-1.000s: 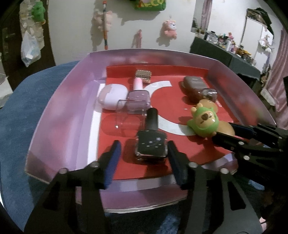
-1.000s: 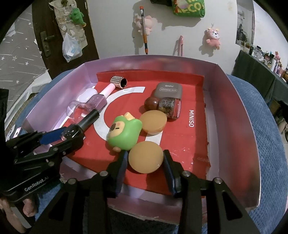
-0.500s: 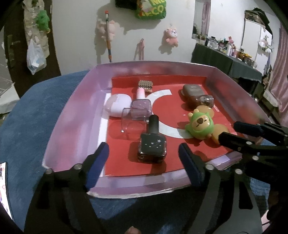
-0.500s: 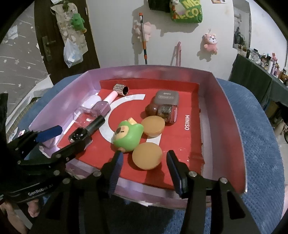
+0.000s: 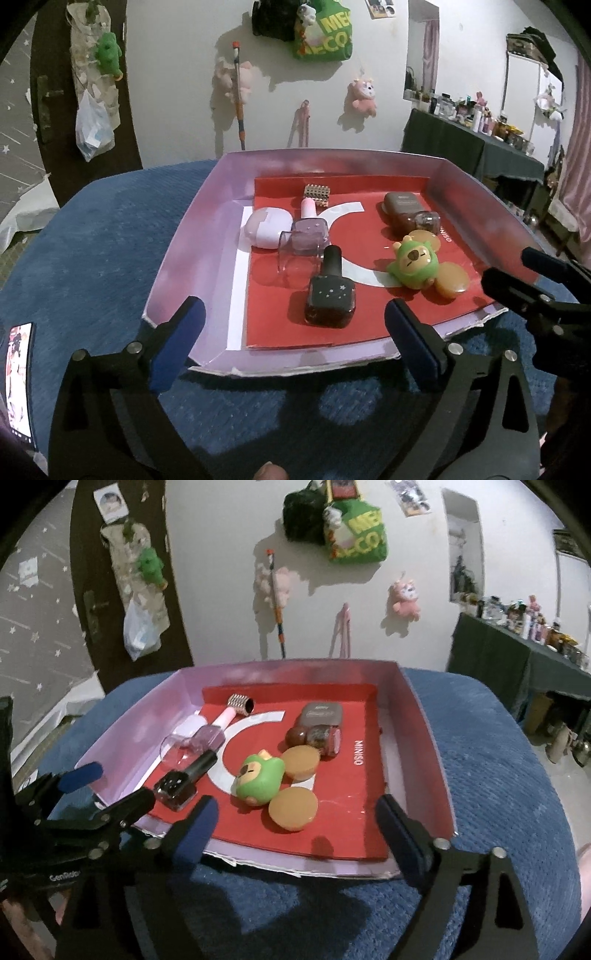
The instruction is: Organize rigid objects
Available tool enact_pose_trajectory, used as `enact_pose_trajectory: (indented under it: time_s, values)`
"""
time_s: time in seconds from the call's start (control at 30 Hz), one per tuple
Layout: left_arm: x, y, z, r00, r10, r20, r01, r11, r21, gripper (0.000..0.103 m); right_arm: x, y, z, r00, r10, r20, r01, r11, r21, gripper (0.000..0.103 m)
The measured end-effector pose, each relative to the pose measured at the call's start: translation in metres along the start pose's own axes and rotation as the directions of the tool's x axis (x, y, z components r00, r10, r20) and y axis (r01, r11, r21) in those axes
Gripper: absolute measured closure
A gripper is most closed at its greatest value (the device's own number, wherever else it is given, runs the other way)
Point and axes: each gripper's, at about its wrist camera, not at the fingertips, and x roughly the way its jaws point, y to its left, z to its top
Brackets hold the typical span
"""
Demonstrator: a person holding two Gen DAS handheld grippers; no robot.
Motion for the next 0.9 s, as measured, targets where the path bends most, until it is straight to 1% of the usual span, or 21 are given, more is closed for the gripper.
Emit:
enact_pose_trajectory:
  time_s: [0.17,0.3,0.4,0.47,0.53,0.63,0.77,0.9]
  values:
    - [-0.001,0.001,-0.006,1.000,0.017,0.001,-0.017,1.000,0.003,0.004,-0.004,0.002,-0.011,0.998,-0.047,0.041,0.047,0.999,0.012,0.004]
    - [0.001,0.005,-0.010,1.000,0.014,-0.006,-0.014,1.000,-0.007,0.004,-0.006,0.004,-0.016,0.995,-0.070,0.071,0.068,0.997,0.021,0.000]
    - [0.002,0.006,-0.012,1.000,0.007,-0.007,-0.007,1.000,-0.011,0.003,-0.004,0.006,-0.021,0.994,-0.086,0.073,0.084,0.996,0.018,0.000]
    - [0.002,0.007,-0.013,1.000,0.009,-0.001,-0.009,1.000,-0.012,0.000,-0.003,0.005,-0.020,0.994,-0.085,0.071,0.084,0.996,0.023,0.000]
    - [0.001,0.007,-0.015,1.000,0.008,0.008,-0.008,1.000,-0.012,0.000,-0.005,0.004,-0.021,0.994,-0.083,0.077,0.081,0.996,0.029,0.000]
    - [0.001,0.006,-0.016,1.000,0.008,0.011,-0.008,1.000,-0.004,0.000,-0.004,0.005,-0.023,0.996,-0.071,0.057,0.069,0.997,0.031,0.000]
    - [-0.001,0.002,-0.017,0.999,0.029,0.026,-0.029,1.000,0.010,0.000,-0.005,0.013,-0.028,0.995,-0.078,0.055,0.078,0.997,-0.003,0.000]
    - [0.000,0.000,-0.018,0.999,0.038,0.024,-0.038,0.999,0.020,0.000,-0.005,0.013,-0.028,0.997,-0.060,0.056,0.059,0.998,0.012,0.000]
